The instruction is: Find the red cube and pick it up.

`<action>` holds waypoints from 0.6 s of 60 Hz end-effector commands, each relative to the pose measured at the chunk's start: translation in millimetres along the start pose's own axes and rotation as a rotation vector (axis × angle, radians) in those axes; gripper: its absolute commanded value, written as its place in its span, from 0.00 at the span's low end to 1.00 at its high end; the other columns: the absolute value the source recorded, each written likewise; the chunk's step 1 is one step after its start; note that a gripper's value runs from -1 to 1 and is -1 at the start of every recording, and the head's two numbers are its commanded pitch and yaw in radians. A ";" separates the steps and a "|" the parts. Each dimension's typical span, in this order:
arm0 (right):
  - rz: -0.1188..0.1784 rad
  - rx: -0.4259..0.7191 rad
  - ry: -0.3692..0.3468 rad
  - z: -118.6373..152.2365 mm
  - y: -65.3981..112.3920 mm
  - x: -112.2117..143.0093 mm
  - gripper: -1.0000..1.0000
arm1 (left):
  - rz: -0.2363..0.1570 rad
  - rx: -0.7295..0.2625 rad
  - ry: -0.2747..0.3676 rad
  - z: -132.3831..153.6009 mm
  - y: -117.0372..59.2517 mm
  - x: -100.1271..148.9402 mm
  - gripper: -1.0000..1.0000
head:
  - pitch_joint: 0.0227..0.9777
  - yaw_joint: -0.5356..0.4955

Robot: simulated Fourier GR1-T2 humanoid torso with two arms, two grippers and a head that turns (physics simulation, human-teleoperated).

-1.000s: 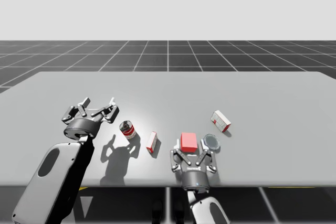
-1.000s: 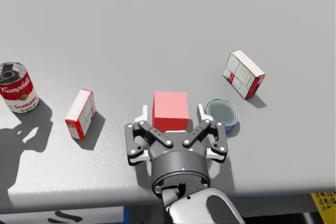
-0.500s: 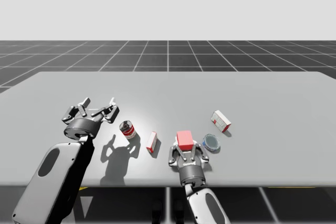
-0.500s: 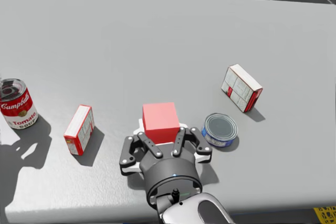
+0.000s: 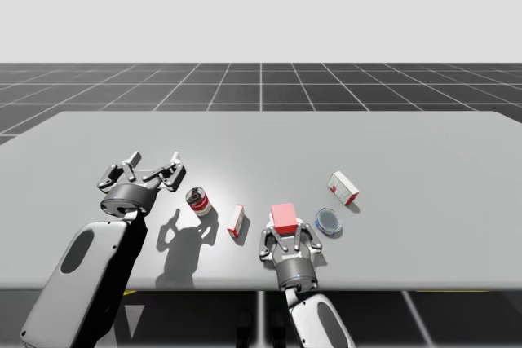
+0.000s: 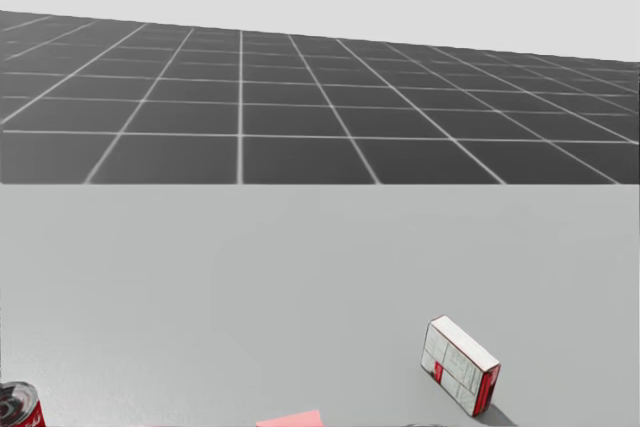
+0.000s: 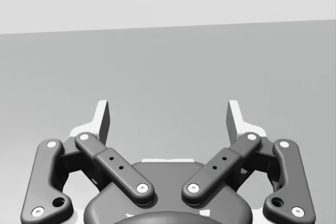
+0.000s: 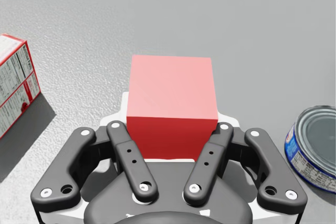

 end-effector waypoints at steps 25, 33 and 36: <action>-0.009 -0.115 -0.148 18.1 -25.8 56.0 1.00 | 0.008 -0.001 0.002 0.8 0.1 0.2 0.00 | 0.43 0.36; -0.021 -0.127 -0.225 24.6 -33.2 84.4 1.00 | 0.012 0.000 0.002 1.3 0.3 0.9 0.00 | 0.43 0.36; -0.034 -0.131 -0.257 27.7 -36.5 96.1 1.00 | 0.013 0.000 0.002 1.5 0.7 1.1 0.00 | 0.43 0.36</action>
